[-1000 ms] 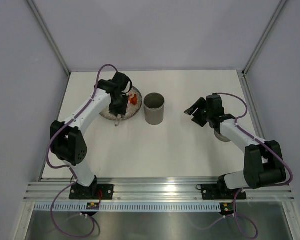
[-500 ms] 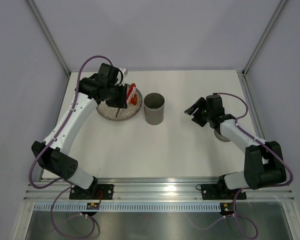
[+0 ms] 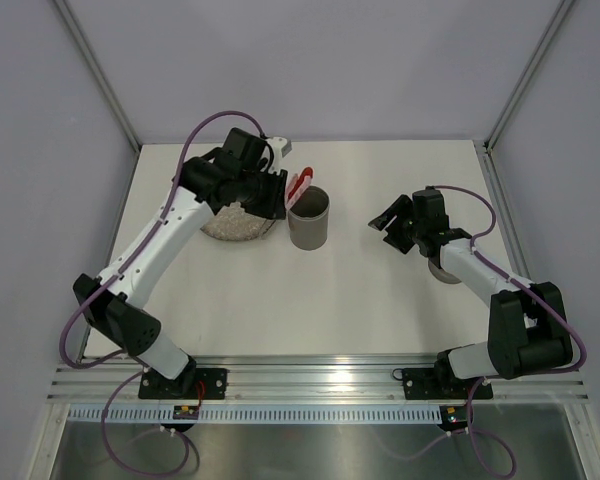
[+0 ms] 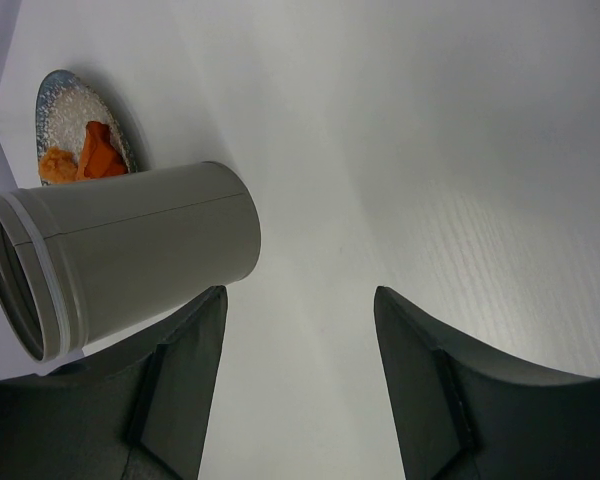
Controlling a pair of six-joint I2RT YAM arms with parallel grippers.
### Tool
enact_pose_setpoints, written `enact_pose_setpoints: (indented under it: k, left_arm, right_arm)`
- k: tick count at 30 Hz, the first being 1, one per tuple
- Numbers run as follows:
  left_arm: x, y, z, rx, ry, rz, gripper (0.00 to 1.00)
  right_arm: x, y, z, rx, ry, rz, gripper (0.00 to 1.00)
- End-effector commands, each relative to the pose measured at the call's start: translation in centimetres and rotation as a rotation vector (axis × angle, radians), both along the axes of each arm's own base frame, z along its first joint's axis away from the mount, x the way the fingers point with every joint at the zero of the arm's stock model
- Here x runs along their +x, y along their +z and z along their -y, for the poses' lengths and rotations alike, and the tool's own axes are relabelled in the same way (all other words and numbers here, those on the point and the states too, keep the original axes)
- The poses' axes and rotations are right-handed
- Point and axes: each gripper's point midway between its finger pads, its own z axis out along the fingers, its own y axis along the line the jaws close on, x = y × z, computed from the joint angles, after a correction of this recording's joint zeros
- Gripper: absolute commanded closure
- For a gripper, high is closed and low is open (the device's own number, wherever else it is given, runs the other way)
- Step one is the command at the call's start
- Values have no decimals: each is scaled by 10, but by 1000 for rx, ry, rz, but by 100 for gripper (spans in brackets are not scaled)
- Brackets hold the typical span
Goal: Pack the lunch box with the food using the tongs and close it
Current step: Place the fake food in the packing box.
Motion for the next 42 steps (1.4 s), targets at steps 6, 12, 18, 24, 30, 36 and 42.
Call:
enact_pose_setpoints:
  k: [6, 12, 18, 24, 30, 36, 42]
  left_arm:
    - [26, -17, 38, -67, -52, 56, 100]
    - [34, -45, 34, -21, -26, 50, 100]
    - [36, -67, 29, 15, -6, 27, 100]
    - [37, -78, 25, 47, 12, 14, 100]
    - [34, -80, 21, 58, 21, 1, 82]
    - [32, -78, 21, 61, 17, -4, 64]
    - [30, -72, 21, 54, 8, -1, 57]
  right_arm:
    - [3, 18, -3, 9, 10, 46, 32]
    - [2, 14, -2, 6, 10, 40, 32]
    - [2, 13, -3, 11, 11, 38, 32]
    - [1, 12, -3, 13, 8, 39, 32]
    - [1, 12, -2, 14, 7, 38, 32]
    - [0, 12, -3, 18, 8, 39, 32]
    - [0, 12, -3, 21, 8, 38, 32]
